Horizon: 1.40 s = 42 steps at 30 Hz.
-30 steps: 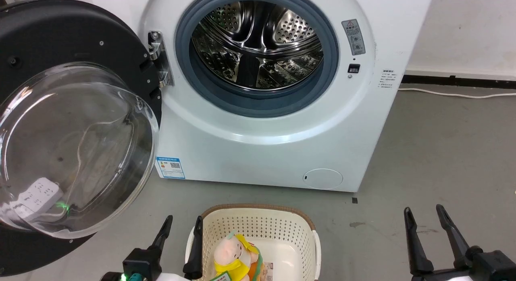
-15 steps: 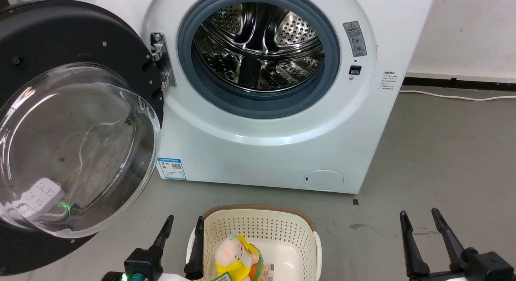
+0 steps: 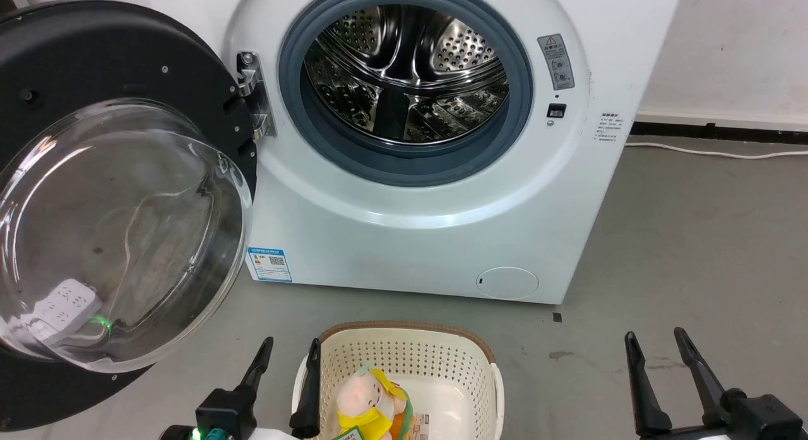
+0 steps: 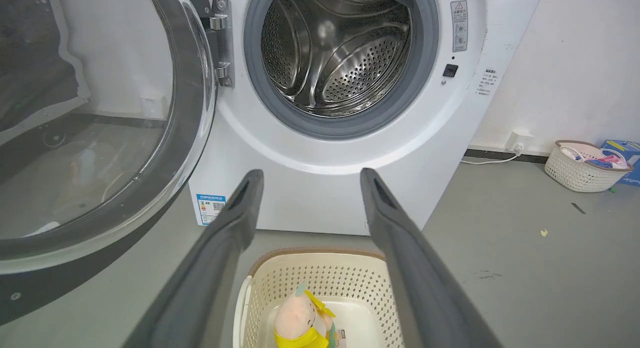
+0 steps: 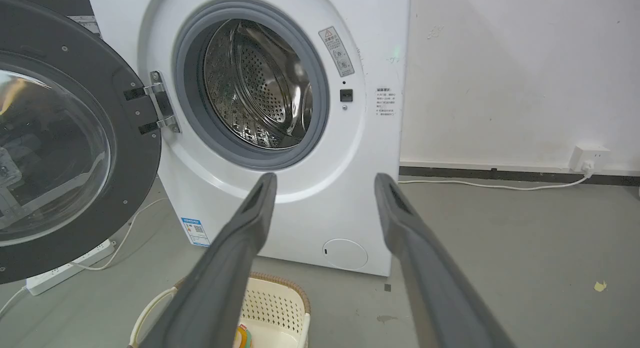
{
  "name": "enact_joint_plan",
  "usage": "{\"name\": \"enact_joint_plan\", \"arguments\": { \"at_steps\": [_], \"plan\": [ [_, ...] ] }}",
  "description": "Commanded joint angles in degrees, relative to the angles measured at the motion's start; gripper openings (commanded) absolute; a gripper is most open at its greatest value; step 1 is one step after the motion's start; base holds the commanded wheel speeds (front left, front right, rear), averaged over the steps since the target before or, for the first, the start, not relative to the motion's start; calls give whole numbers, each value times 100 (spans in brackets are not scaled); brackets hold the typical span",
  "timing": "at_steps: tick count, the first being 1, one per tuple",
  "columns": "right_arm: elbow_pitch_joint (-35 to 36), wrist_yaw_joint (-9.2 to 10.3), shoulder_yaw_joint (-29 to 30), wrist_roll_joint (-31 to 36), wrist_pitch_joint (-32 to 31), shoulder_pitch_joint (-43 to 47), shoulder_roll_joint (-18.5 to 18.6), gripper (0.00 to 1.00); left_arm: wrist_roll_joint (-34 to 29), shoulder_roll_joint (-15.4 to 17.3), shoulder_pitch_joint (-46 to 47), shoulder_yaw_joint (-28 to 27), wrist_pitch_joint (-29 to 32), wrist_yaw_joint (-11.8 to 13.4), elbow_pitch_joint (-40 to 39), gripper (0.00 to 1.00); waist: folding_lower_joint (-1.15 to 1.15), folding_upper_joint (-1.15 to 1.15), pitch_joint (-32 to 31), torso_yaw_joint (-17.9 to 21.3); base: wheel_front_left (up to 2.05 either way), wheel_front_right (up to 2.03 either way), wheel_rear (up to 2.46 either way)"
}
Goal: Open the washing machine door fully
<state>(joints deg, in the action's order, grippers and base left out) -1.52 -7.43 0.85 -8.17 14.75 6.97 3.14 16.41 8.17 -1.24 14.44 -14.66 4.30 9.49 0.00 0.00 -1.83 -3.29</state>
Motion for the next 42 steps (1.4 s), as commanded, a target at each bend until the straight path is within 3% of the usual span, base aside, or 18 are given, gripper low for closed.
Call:
{"name": "enact_joint_plan", "arguments": {
  "at_steps": [1, 7, 8, 42],
  "plan": [
    [-19, -6, -11, -38, 25, -19, -26, 100, 20, 27, 8, 19, -7, 35, -12, 100, 0, 0, 1, -1, 0, 0, 0],
    [-26, -6, -32, -48, 25, -32, -26, 100, 46, 52, 13, 50, 30, 36, -34, 100, 0, 0, -4, -3, 0, 0, 0],
    [-4, 0, -23, -8, 0, -3, 0, 0, 42, 20, 1, 35, 33, 14, -15, 0, 0, 0, -5, -4, 0, 0, 0],
    [34, -1, -35, 191, -354, -168, -5, 0, -359, -121, 30, -323, 374, -92, -234, 0, 0, 0, 40, 76, 0, 0, 0]
  ]
}}
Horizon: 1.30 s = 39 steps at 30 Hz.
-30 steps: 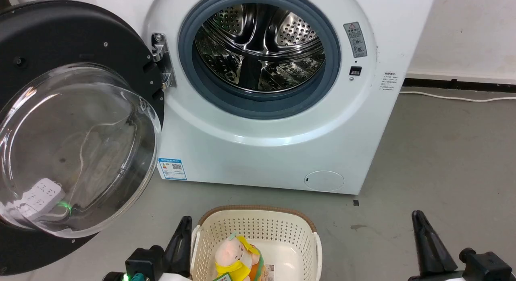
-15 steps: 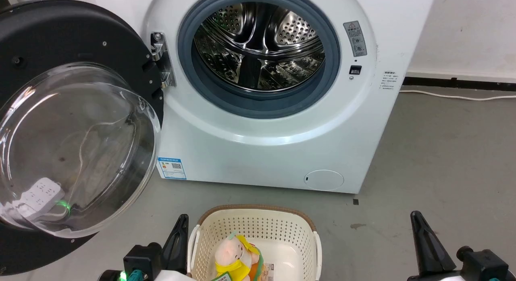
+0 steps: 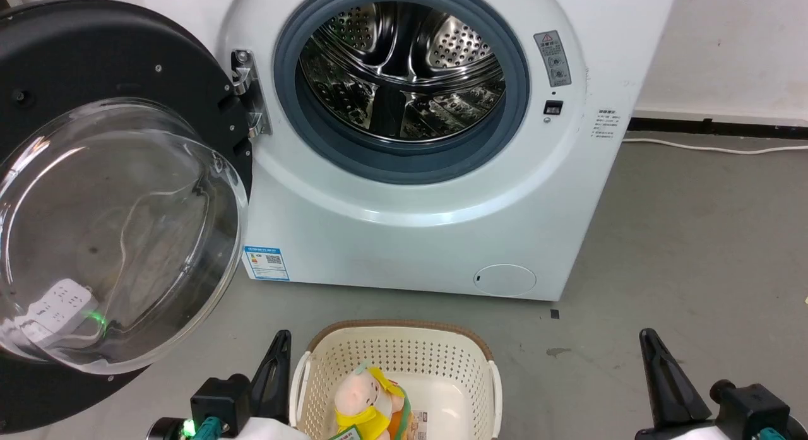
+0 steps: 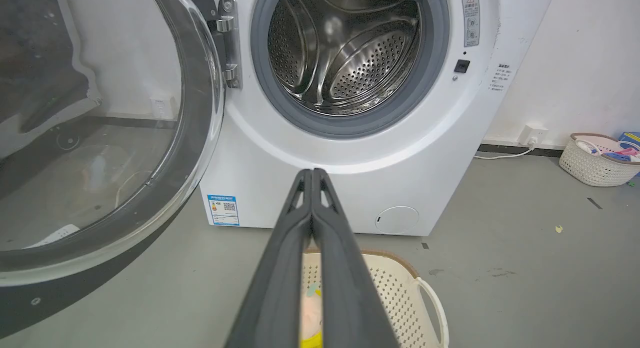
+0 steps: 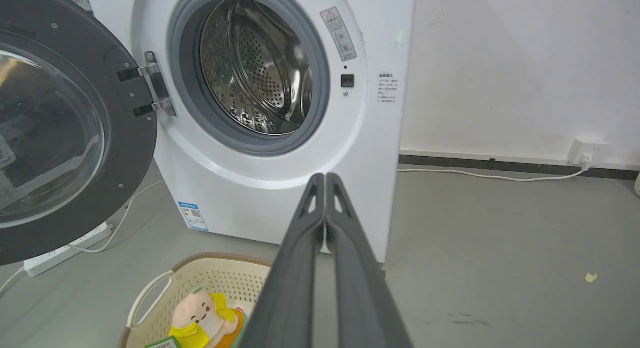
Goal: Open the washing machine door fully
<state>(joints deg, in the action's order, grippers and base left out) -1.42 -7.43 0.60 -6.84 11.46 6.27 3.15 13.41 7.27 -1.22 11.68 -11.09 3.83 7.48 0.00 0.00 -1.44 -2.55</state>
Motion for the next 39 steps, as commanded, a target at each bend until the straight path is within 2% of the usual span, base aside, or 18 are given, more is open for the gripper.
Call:
{"name": "enact_joint_plan", "arguments": {
  "at_steps": [1, 39],
  "plan": [
    [25, -1, -10, 65, -37, -103, -7, 0, -73, -35, 28, -59, 29, -49, -41, 0, 0, 0, 2, 4, 0, 0, 0],
    [74, -3, -30, 321, -496, -320, -15, 0, -597, -202, 67, -518, 475, -187, -333, 0, 0, 0, 61, 108, 0, 0, 0]
  ]
}}
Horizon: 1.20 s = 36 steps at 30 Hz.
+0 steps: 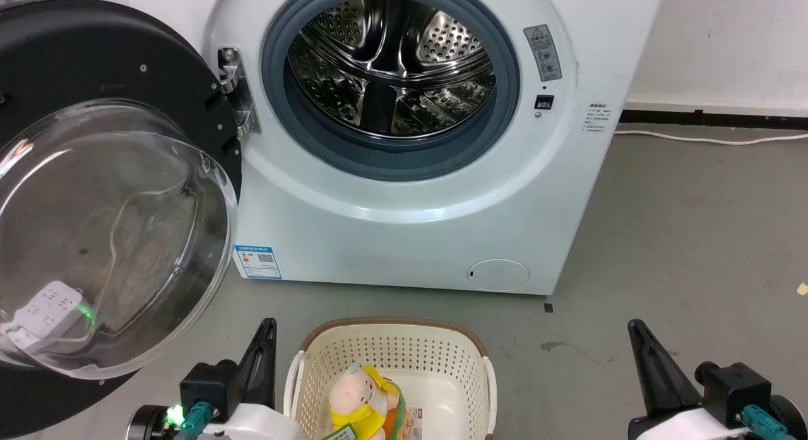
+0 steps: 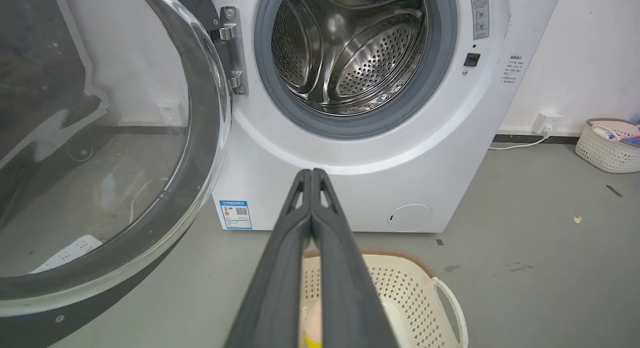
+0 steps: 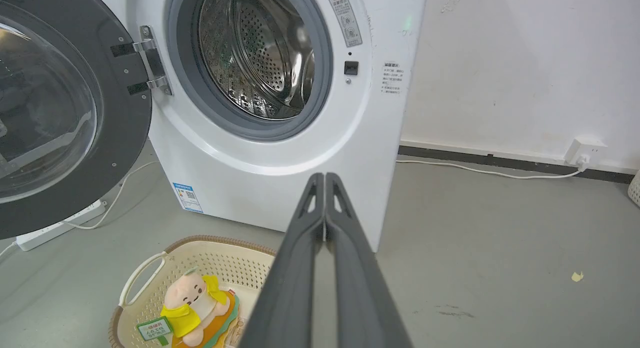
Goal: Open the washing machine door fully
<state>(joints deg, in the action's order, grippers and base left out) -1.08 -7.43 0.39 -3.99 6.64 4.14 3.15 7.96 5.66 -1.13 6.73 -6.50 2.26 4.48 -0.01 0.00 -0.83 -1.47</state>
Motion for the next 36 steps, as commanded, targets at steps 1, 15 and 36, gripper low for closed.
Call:
{"name": "enact_joint_plan", "arguments": {
  "at_steps": [1, 15, 36],
  "plan": [
    [41, -3, -10, 43, -25, -112, -15, 0, -65, -46, 60, -34, 27, -33, -41, 0, 0, 0, 1, 2, 0, 0, 0],
    [58, -4, -18, 135, -190, -190, -18, 0, -253, -106, 73, -198, 188, -83, -145, 0, 0, 0, 22, 40, 0, 0, 0],
    [84, -5, -29, 272, -436, -306, -23, 0, -536, -196, 94, -445, 428, -157, -303, 0, 0, 0, 54, 95, 0, 0, 0]
  ]
}}
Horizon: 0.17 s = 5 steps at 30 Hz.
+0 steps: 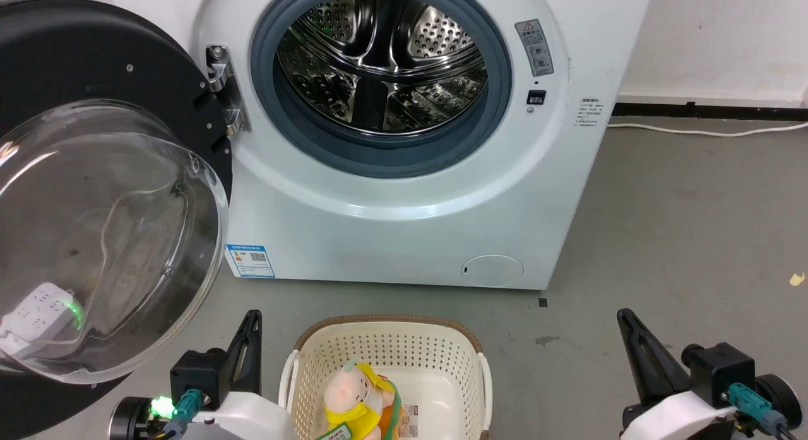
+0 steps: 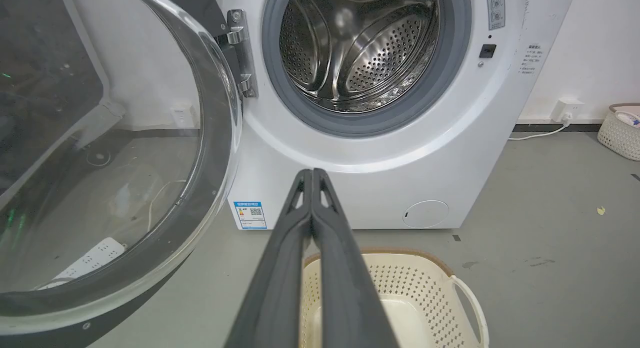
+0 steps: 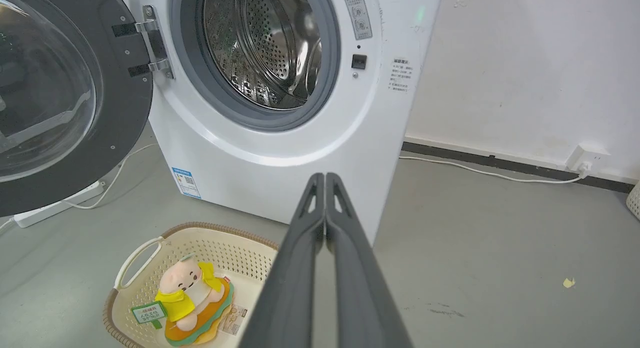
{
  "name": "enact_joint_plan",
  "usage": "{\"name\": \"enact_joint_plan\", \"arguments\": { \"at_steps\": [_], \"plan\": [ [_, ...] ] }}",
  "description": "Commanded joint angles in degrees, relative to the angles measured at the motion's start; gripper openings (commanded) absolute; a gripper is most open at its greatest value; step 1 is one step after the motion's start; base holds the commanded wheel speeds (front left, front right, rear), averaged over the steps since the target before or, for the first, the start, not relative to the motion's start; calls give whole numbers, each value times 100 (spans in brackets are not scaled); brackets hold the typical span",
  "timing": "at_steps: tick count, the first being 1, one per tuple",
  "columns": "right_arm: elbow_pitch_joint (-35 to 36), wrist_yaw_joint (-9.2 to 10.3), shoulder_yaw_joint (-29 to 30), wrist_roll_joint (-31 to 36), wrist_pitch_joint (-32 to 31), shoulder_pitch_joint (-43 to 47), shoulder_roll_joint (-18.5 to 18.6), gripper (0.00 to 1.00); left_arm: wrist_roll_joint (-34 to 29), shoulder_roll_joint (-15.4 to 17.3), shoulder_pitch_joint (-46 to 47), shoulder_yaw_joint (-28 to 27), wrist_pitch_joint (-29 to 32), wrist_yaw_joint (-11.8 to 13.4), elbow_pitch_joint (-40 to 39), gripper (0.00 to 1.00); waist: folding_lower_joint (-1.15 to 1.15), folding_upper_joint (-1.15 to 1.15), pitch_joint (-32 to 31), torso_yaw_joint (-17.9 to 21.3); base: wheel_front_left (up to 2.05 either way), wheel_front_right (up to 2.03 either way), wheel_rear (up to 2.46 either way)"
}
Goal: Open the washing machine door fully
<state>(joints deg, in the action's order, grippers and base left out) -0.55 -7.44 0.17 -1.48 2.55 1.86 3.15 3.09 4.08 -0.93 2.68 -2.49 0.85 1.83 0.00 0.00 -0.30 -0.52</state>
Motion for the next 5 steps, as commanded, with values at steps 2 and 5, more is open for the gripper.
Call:
{"name": "enact_joint_plan", "arguments": {
  "at_steps": [2, 5],
  "plan": [
    [34, -4, -8, 34, -51, -90, -23, 0, -76, -46, 75, -63, 50, -24, -53, 0, 0, 0, 4, 6, 0, 0, 0],
    [38, -4, -9, 54, -87, -107, -24, 0, -116, -59, 78, -99, 84, -34, -75, 0, 0, 0, 8, 14, 0, 0, 0]
  ]
}}
